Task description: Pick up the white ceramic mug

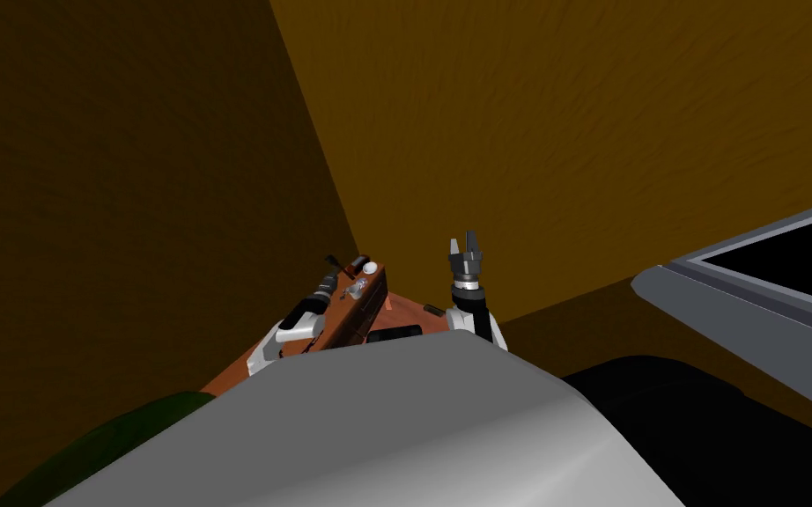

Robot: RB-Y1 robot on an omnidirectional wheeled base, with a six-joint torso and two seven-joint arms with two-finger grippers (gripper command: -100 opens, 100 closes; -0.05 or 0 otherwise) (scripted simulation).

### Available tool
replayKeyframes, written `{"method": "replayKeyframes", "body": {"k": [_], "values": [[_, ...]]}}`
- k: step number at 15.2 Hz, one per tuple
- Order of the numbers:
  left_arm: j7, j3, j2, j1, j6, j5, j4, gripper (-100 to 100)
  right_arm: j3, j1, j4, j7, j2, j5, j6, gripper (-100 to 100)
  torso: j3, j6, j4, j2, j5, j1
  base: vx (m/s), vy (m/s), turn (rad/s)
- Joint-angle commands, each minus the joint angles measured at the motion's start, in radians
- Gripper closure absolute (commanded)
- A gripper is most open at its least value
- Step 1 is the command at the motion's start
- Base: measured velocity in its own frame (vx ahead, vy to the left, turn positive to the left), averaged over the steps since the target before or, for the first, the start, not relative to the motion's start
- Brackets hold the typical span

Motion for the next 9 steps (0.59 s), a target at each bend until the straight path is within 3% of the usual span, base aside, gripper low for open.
{"method": "replayKeyframes", "body": {"k": [1, 3, 4, 6, 7, 9], "values": [[-0.021, -0.006, 0.01, -0.036, 0.05, 0.018, 0.05, -100, 0.0, 0.0, 0.0, 0.0, 0.0, 0.0, 0.0, 0, 0.0, 0.0, 0.0, 0.0, 0.0, 0.0, -0.008, 0.005, -0.082], [-0.021, -0.006, 0.01, -0.036, 0.072, 0.018, 0.062, -100, 0.0, 0.0, 0.0, 0.0, 0.0, 0.0, 0.0, 0, 0.0, 0.0, 0.0, 0.0, 0.0, 0.0, -0.007, 0.007, -0.062], [-0.039, -0.013, 0.022, -0.065, 0.1, 0.036, 0.108, -100, 0.0, 0.0, 0.0, 0.0, 0.0, 0.0, 0.0, 0, 0.0, 0.0, 0.0, 0.0, 0.0, 0.0, -0.009, 0.006, -0.094], [-0.039, -0.013, 0.022, -0.065, 0.124, 0.036, 0.115, -100, 0.0, 0.0, 0.0, 0.0, 0.0, 0.0, 0.0, 0, 0.0, 0.0, 0.0, 0.0, 0.0, 0.0, -0.009, 0.009, -0.072], [-0.057, -0.02, 0.035, -0.095, 0.154, 0.053, 0.152, -100, 0.0, 0.0, 0.0, 0.0, 0.0, 0.0, 0.0, 0, 0.0, 0.0, 0.0, 0.0, 0.0, 0.0, -0.012, 0.01, -0.093], [-0.057, -0.02, 0.035, -0.095, 0.177, 0.053, 0.17, -100, 0.0, 0.0, 0.0, 0.0, 0.0, 0.0, 0.0, 0, 0.0, 0.0, 0.0, 0.0, 0.0, 0.0, -0.011, 0.014, -0.083]]}}
